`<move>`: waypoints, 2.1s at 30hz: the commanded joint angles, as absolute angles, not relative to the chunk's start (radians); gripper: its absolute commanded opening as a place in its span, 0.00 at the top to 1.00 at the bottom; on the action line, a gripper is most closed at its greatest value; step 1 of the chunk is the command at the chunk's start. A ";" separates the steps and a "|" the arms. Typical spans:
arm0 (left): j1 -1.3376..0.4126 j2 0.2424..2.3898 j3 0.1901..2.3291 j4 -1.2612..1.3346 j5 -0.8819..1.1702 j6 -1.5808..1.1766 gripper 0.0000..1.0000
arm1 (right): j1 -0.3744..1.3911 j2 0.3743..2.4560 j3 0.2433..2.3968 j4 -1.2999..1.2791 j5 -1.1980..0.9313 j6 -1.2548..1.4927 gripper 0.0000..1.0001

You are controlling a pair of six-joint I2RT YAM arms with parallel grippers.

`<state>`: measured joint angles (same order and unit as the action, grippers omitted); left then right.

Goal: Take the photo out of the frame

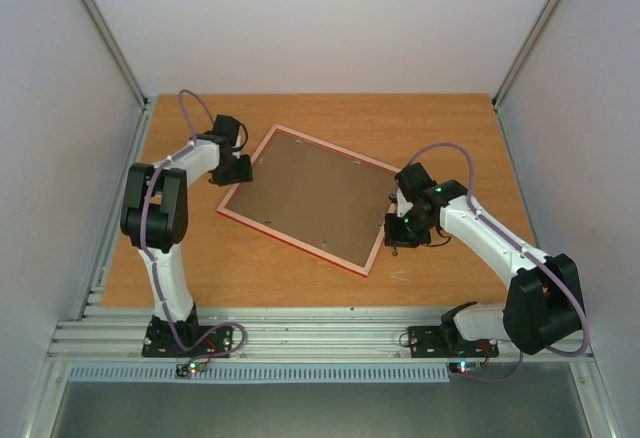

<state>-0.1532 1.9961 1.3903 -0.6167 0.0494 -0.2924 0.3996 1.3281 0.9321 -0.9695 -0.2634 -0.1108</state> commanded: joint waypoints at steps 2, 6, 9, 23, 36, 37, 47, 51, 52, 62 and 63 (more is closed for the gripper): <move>-0.146 1.967 1.362 -0.616 0.058 -0.303 0.52 | 0.408 1.316 0.954 -0.976 -0.271 -0.118 0.99; -0.144 1.946 1.337 -0.621 0.058 -0.313 0.57 | 0.408 1.315 0.954 -0.977 -0.275 -0.118 0.99; -0.144 1.927 1.312 -0.623 0.047 -0.325 0.62 | 0.408 1.315 0.957 -0.979 -0.277 -0.118 0.99; -0.144 1.740 1.069 -0.614 0.028 -0.456 0.77 | 0.410 1.334 0.965 -0.981 -0.285 -0.117 0.99; -0.144 1.400 0.740 -0.546 0.070 -0.621 0.77 | 0.419 1.425 1.009 -1.025 -0.258 -0.114 0.99; -0.144 1.384 0.719 -0.540 0.084 -0.624 0.77 | 0.419 1.434 1.013 -1.025 -0.252 -0.117 0.99; -0.144 1.323 0.617 -0.503 0.130 -0.631 0.68 | 0.419 1.537 1.097 -1.017 -0.251 -0.138 0.99; -0.144 1.301 0.625 -0.514 0.112 -0.626 0.59 | 0.419 1.597 1.136 -1.025 -0.233 -0.138 0.99; -0.144 1.301 0.631 -0.517 0.107 -0.621 0.59 | 0.419 1.609 1.147 -1.026 -0.229 -0.138 0.99; -0.144 1.337 0.663 -0.507 0.100 -0.582 0.55 | 0.416 1.733 1.243 -1.080 -0.153 -0.138 0.99; -0.144 1.343 0.662 -0.502 0.103 -0.579 0.55 | 0.416 1.740 1.247 -1.083 -0.151 -0.138 0.99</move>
<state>-0.1497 1.3220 0.6346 -0.5373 0.1070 -0.6033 0.4126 1.7077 1.2106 -1.0451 -0.1978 -0.1318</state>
